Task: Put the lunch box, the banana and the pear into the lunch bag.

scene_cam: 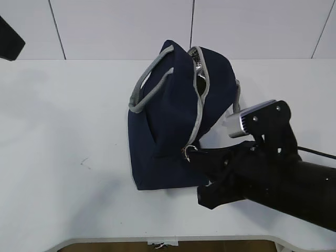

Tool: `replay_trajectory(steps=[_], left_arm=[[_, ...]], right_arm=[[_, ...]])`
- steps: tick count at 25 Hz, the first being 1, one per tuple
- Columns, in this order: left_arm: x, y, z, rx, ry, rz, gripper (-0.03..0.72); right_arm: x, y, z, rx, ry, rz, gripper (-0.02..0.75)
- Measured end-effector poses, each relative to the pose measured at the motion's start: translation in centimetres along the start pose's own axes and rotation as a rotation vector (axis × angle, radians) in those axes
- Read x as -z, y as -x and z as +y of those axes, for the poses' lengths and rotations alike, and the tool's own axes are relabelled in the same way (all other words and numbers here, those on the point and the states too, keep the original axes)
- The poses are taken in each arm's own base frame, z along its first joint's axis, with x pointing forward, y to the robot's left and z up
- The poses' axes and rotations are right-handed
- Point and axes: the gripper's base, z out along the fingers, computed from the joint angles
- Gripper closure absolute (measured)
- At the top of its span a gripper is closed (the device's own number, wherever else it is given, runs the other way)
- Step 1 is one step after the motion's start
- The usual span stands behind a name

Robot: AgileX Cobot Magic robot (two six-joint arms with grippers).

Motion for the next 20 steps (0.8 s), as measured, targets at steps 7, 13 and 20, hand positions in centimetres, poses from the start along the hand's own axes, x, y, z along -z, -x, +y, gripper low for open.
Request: replay_trajectory(steps=[7,13,20], left_arm=[[0.0,0.0,-0.1,0.003,-0.008,-0.002,0.284],[0.0,0.0,-0.1,0.003,-0.008,-0.002,0.284],[0.0,0.0,-0.1,0.003,-0.008,-0.002,0.284]], right_arm=[[2.5,2.3,0.4,0.009,-0.008,-0.034,0.737],[3.7,4.9,0.9,0.024,-0.014,-0.066,0.737],[3.9,8.1,1.3,0.075,-0.025,-0.068,0.737]])
